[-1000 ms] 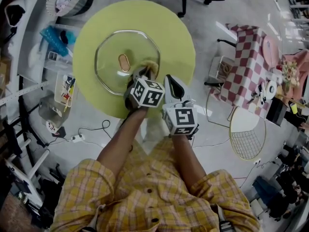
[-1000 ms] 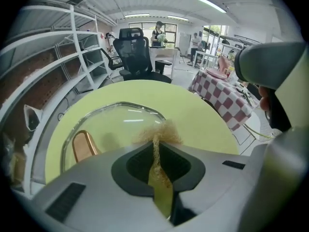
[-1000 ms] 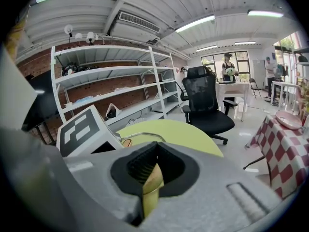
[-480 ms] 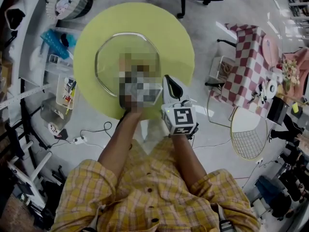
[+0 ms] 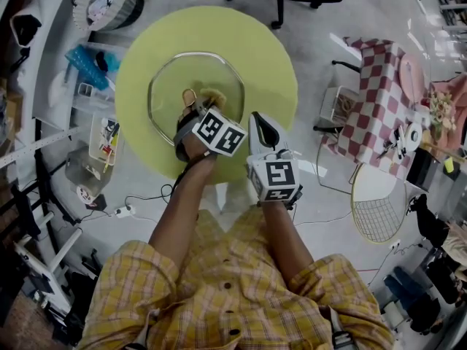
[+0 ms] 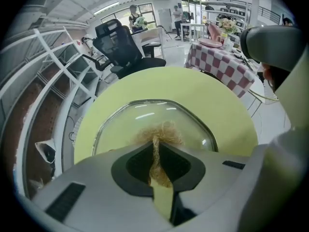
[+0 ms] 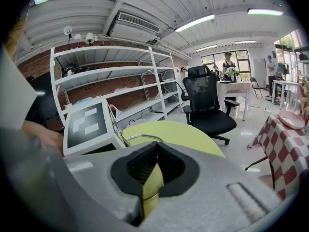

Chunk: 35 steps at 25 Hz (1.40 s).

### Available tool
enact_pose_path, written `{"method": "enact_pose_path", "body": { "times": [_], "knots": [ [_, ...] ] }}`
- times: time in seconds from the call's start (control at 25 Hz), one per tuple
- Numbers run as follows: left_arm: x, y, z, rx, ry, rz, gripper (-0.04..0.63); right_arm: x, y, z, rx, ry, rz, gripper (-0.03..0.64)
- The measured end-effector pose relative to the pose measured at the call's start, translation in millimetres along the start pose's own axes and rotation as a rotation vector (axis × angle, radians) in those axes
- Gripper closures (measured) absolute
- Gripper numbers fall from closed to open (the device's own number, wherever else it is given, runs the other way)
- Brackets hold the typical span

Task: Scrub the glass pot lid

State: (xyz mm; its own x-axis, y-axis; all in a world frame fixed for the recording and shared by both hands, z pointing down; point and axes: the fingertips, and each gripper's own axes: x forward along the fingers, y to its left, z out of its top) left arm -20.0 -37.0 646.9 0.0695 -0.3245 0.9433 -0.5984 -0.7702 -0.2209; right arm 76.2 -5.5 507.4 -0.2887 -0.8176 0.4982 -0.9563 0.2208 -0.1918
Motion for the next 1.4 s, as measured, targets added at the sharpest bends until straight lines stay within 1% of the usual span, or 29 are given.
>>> {"method": "enact_pose_path", "body": {
  "times": [0.2,0.28,0.36,0.52,0.64,0.76,0.8,0.92,0.96,1.04,1.12,1.24,1.32,1.4],
  "knots": [
    [0,0,3,0.069,-0.003,-0.001,0.557,3,-3,2,0.005,-0.001,-0.003,0.62],
    [1,-1,6,0.099,-0.013,-0.014,0.557,3,-4,2,0.006,-0.003,-0.004,0.62],
    [2,-4,10,0.146,-0.024,-0.038,0.557,4,-6,1,0.009,0.0,-0.007,0.62],
    [4,-12,21,0.302,-0.04,-0.057,0.557,5,-9,1,0.015,-0.001,-0.014,0.62],
    [5,-28,31,0.421,-0.068,-0.081,0.557,5,-10,2,0.023,0.0,-0.021,0.62],
    [6,-41,36,0.522,-0.089,-0.106,0.557,3,-12,3,0.027,0.001,-0.027,0.62],
    [6,-44,35,0.551,-0.095,-0.128,0.557,3,-12,5,0.026,-0.005,-0.028,0.62],
    [5,-60,32,0.66,-0.116,-0.237,0.557,1,-17,7,0.028,-0.012,-0.037,0.62],
    [5,-65,32,0.702,-0.118,-0.257,0.557,1,-19,6,0.032,-0.01,-0.042,0.62],
    [5,-71,33,0.761,-0.11,-0.258,0.557,0,-22,4,0.036,-0.008,-0.047,0.62],
    [6,-72,35,0.778,-0.104,-0.249,0.557,1,-21,4,0.034,-0.008,-0.044,0.62],
    [7,-73,36,0.765,-0.112,-0.25,0.557,2,-20,1,0.033,-0.003,-0.044,0.62],
    [8,-73,36,0.761,-0.119,-0.261,0.557,2,-19,1,0.033,-0.002,-0.042,0.62],
    [8,-74,36,0.757,-0.125,-0.288,0.557,3,-19,2,0.032,-0.002,-0.041,0.62]
  ]
}}
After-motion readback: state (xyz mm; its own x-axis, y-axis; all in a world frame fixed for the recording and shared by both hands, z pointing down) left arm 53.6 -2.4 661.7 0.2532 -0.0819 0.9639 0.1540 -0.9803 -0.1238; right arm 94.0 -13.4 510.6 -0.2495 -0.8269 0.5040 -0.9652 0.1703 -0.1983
